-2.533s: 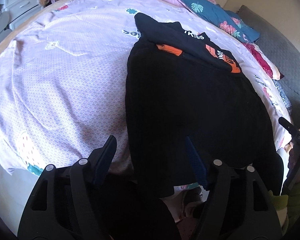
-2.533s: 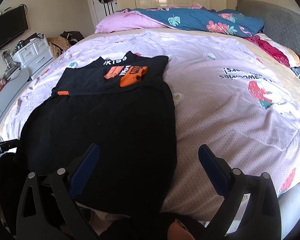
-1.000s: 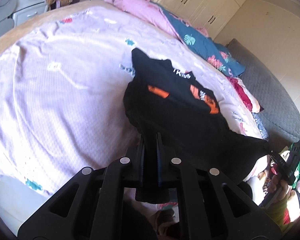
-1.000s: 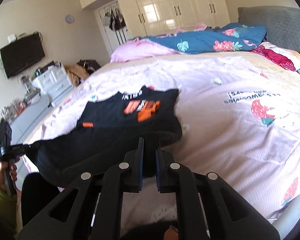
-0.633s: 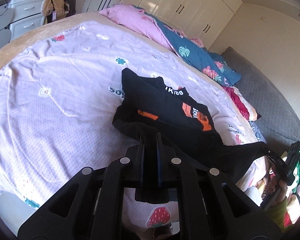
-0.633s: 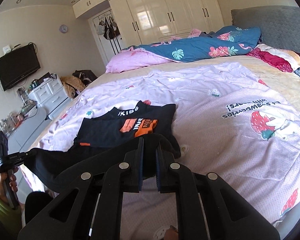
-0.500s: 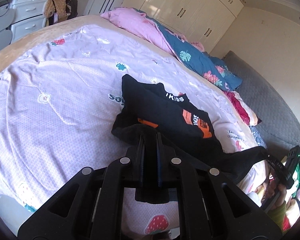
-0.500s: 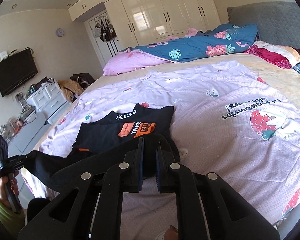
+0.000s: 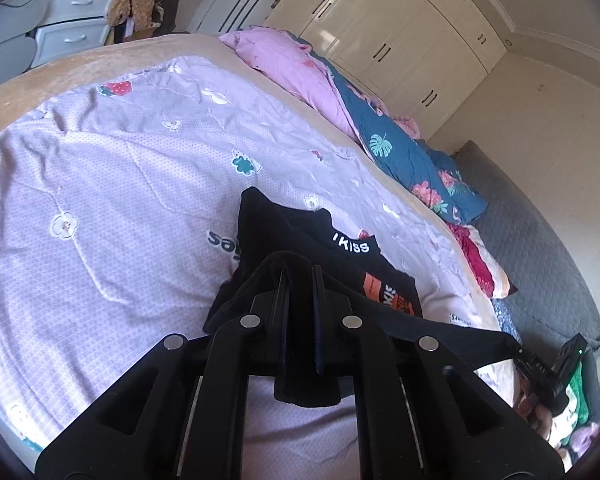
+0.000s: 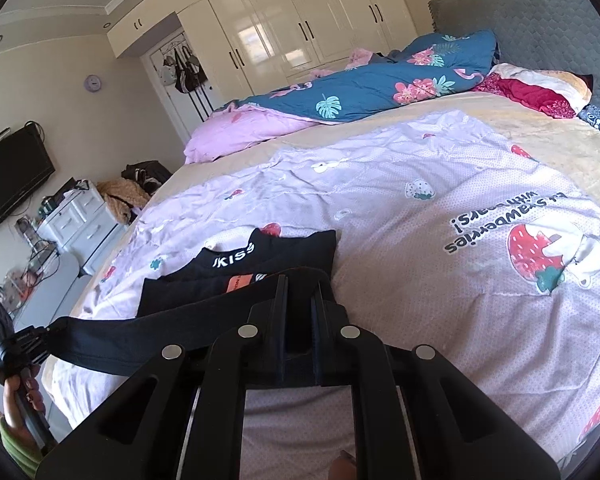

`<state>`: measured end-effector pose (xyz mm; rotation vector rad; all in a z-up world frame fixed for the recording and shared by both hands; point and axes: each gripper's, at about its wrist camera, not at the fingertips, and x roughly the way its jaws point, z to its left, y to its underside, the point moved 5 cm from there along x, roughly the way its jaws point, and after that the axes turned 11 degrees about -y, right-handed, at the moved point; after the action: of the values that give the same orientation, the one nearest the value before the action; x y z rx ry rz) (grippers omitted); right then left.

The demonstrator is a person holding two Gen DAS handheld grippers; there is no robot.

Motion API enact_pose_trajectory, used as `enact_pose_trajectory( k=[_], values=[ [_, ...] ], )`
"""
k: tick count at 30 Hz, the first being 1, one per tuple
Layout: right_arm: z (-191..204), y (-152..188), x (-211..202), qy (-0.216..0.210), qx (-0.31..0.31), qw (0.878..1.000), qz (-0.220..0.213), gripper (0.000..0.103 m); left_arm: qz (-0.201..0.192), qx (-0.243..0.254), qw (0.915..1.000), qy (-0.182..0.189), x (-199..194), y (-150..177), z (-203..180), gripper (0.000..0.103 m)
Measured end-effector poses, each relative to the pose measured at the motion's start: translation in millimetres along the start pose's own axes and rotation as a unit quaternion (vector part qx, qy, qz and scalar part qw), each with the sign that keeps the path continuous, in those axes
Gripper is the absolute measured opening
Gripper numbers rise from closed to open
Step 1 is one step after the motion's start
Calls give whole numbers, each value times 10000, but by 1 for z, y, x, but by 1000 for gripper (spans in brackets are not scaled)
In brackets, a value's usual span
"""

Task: Fold small clothes
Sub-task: 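Lift the hem with both grippers and fold it toward the IKISS collar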

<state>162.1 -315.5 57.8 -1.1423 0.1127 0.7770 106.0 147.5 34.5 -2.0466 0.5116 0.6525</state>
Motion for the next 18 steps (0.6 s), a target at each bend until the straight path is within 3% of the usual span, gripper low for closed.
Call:
enact_pose_trajectory(
  k=[6,11,18],
  values=[
    [3,-17,17,117,14,9999,-96,9,4,-139,9999,-34,18,-16,-3,3],
    [-4,-31,37,234,318,9991,-160,9,-77,-224,9995,-224,36,-25,1,3],
    [-5,-40,71,457,286,9984,-176,9,-73,-130,9986,-505,66,-31,11,3]
  ],
)
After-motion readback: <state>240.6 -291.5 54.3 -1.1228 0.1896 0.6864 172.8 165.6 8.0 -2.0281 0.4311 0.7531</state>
